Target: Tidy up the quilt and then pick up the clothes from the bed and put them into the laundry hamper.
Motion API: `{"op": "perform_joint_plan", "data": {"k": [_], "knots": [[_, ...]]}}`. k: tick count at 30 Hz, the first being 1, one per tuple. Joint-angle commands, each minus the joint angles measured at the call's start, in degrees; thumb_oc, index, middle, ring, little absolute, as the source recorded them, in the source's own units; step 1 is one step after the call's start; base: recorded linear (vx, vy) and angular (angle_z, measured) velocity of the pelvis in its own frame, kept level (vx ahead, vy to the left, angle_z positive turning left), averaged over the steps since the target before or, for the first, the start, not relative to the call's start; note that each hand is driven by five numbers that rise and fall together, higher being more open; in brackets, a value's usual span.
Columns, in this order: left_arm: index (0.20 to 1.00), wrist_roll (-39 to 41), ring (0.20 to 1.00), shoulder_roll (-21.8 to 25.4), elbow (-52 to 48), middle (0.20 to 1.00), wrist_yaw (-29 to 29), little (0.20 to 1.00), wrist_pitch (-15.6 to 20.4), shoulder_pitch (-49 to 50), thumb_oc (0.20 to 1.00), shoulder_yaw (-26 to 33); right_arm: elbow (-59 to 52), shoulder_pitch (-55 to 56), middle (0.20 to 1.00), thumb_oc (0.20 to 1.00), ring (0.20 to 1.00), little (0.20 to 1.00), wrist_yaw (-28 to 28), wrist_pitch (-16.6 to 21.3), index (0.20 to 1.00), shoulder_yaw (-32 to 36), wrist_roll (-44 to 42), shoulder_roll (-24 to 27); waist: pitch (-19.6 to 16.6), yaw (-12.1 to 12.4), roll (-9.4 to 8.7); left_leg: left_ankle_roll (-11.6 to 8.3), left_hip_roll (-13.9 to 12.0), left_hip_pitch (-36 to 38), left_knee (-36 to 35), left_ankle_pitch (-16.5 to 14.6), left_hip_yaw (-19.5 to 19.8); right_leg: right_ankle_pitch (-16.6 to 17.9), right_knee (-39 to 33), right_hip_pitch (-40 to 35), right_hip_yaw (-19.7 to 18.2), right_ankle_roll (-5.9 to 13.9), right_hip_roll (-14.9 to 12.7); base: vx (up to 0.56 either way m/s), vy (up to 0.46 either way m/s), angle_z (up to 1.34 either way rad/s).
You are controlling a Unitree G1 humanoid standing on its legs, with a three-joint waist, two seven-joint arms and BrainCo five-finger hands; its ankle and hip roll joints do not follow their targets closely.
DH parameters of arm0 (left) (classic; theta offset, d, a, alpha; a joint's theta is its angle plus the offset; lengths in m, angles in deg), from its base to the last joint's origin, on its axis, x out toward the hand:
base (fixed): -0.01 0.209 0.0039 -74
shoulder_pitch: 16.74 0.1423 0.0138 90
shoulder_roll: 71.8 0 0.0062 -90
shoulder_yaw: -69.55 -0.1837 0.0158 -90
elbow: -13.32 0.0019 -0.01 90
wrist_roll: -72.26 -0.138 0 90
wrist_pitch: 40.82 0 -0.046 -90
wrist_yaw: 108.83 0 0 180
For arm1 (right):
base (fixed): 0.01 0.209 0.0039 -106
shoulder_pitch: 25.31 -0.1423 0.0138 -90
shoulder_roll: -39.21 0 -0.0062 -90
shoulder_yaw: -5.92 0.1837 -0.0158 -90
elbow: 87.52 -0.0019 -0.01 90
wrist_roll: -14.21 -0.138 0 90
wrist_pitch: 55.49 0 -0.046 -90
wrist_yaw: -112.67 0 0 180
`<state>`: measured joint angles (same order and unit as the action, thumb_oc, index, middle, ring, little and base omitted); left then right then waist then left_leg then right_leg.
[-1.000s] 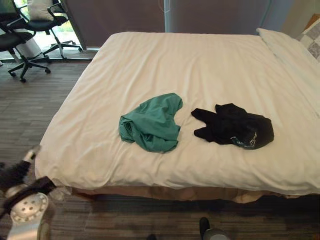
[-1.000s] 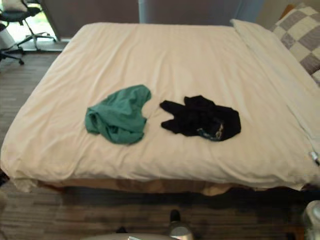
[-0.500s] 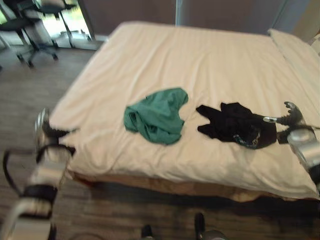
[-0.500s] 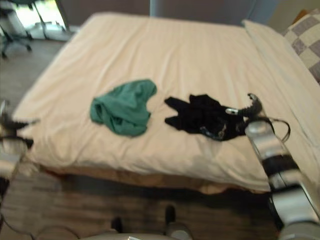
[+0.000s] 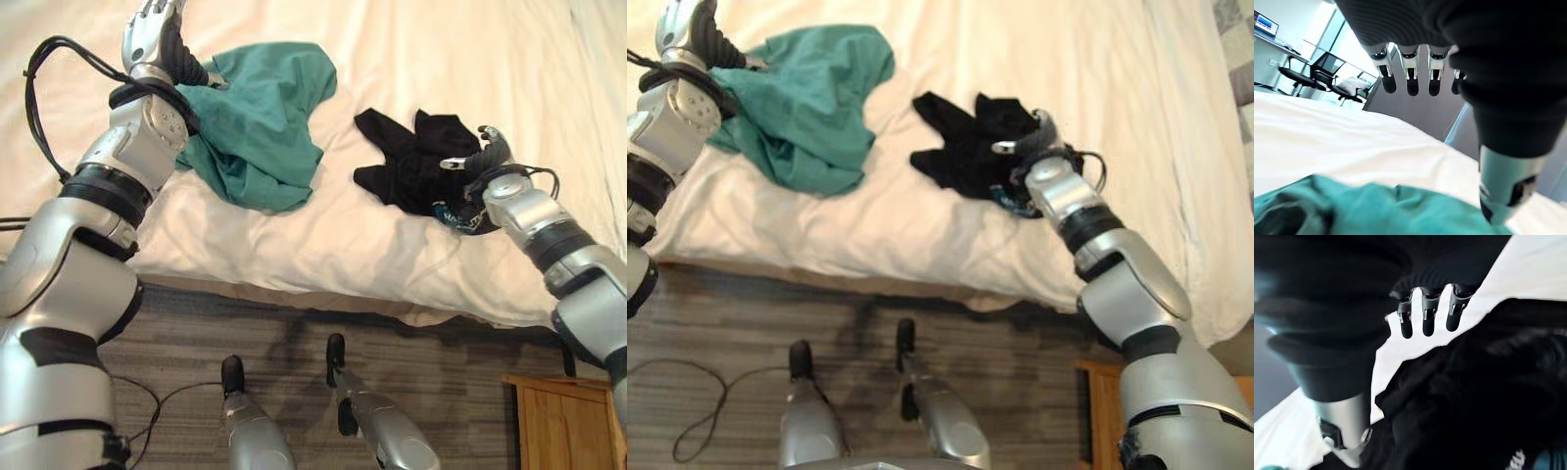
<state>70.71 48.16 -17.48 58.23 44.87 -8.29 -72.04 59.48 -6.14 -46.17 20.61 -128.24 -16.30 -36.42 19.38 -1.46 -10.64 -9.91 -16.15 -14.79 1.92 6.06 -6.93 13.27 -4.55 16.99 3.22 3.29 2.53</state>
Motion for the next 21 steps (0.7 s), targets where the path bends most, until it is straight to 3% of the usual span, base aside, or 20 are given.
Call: {"op": "perform_joint_plan", "data": {"k": [1, 3, 5, 6, 7, 8, 9, 16, 18, 21], "knots": [[1.0, -1.79, 1.0, 1.01, 3.83, 1.0, -2.84, 1.0, -2.38, -9.25, 1.0, -3.89, 5.98, -9.54, 1.0, 1.0, 1.0, 1.0, 4.06, 2.98, 1.0, -1.38, -2.96, -1.65, 4.46, 2.29, -0.88, 1.77, 2.69, -4.24, 2.81, -3.44, 2.19, -7.08, 1.45, -3.76, -4.09, 7.43, -6.43, -0.2, -0.088, 0.06], [1.0, -1.24, 1.0, -0.95, 5.12, 1.0, -3.65, 1.0, -4.15, -9.57, 1.0, -4.19, 7.7, -10.68, 1.0, 1.0, 1.0, 1.0, 5.77, 1.74, 1.0, -1.6, -2.22, -4.23, 5.28, 2.29, -0.67, 1.83, 3.08, -6.84, 4.03, -3.17, 2.87, -7.08, 2.27, -1.75, -3.76, 7.28, -6.78, -0.15, -0.03, 0.13], [1.0, -0.77, 1.0, -5.01, 6.93, 1.0, -2.8, 1.0, -6.67, -9.4, 1.0, -4.52, 10.0, -12.69, 1.0, 1.0, 1.0, 1.0, 7.41, -0.67, 1.0, -2.99, 1.89, -7.1, 7.12, 1.88, 0.97, 1.87, 3.85, -9.72, 4.88, -2.63, 3.57, -7.22, 3.28, 0.82, -3.71, 6.89, -7.38, -0.2, 0.118, 0.19], [0.809, -1.35, 0.809, -5.51, 6.98, 0.809, -1.38, 0.809, -6.6, -9.35, 0.809, -4.58, 10.15, -12.92, 1.0, 1.0, 1.0, 1.0, 6.67, -1.85, 1.0, -3.17, 3.29, -7.41, 7.3, 1.8, 1.22, 1.88, 3.98, -10.06, 4.93, -2.54, 3.66, -7.25, 3.42, 1.17, -3.71, 6.84, -7.49, -0.2, 0.156, 0.16], [0.329, -0.28, 0.329, -6.56, 6.95, 0.329, -1.21, 0.329, -6.91, -9.1, 0.329, -5.68, 10.84, -13.54, 0.762, 0.762, 0.762, 0.762, 5.58, -2.25, 0.762, -4.22, 4.52, -7.49, 8.25, 1.69, 1.9, 1.9, 4.19, -10.87, 4.59, -2.15, 3.82, -7.28, 3.82, 2.26, -3.58, 6.69, -7.86, -0.1, 0.079, 0.1], [0.2, -0.09, 0.2, -6.68, 6.87, 0.2, -1.25, 0.2, -7.09, -9.03, 0.2, -5.8, 10.93, -13.61, 0.514, 0.514, 0.514, 0.514, 5.58, -2.19, 0.514, -4.36, 4.63, -7.51, 8.38, 1.67, 1.99, 1.92, 4.23, -10.98, 4.55, -2.11, 3.84, -7.3, 3.9, 2.42, -3.56, 6.67, -7.91, -0.17, 0.144, 0.15], [0.2, 1.33, 0.2, -7.8, 6.32, 0.2, -1.57, 0.2, -6.6, -7.97, 0.2, -6.36, 11.42, -14.13, 0.2, 0.2, 0.2, 0.2, 5.5, -2.23, 0.2, -6.09, 4.76, -7.7, 9.61, 1.44, 2.82, 2.08, 4.71, -11.88, 4.36, -1.69, 3.87, -7.33, 4.73, 3.89, -3.49, 6.52, -8.43, -0.11, 0.102, 0.08], [0.2, 5.17, 0.2, -9.27, 2.0, 0.2, -6.43, 0.2, -3.14, -4.07, 0.2, -5.07, 10.18, -14.21, 0.2, 0.2, 0.2, 0.2, 8.68, -1.26, 0.2, -6.68, 4.27, -7.77, 10.41, 0.85, 3.92, 2.3, 5.37, -12.27, 3.2, -1.12, 2.72, -7.23, 5.75, 6.32, -3.09, 5.98, -9.55, -0.08, 0.095, -0.02], [0.2, 6.93, 0.2, -9.02, 0.18, 0.2, -8.17, 0.2, -0.46, -3.12, 0.2, -3.75, 9.52, -13.61, 0.2, 0.2, 0.2, 0.2, 9.31, 0.56, 0.2, -5.8, 3.44, -7.19, 10.41, 0.75, 4.05, 2.28, 5.35, -11.66, 3.15, -1.24, 2.37, -7.42, 6.1, 6.2, -2.95, 5.86, -9.69, -0.04, 0.053, 0.0], [0.2, 11.41, 0.2, -7.49, -6.66, 0.2, -11.52, 0.2, 4.28, -0.11, 0.2, 1.15, 6.77, -11.18, 0.2, 0.2, 0.2, 0.2, 11.17, 7.02, 0.2, -2.7, -0.88, -5.64, 10.19, 0.66, 4.38, 2.11, 5.26, -9.1, 2.51, -1.4, 1.53, -8.0, 6.05, 4.6, -2.57, 5.35, -9.64, -0.02, 0.052, -0.05]]}}
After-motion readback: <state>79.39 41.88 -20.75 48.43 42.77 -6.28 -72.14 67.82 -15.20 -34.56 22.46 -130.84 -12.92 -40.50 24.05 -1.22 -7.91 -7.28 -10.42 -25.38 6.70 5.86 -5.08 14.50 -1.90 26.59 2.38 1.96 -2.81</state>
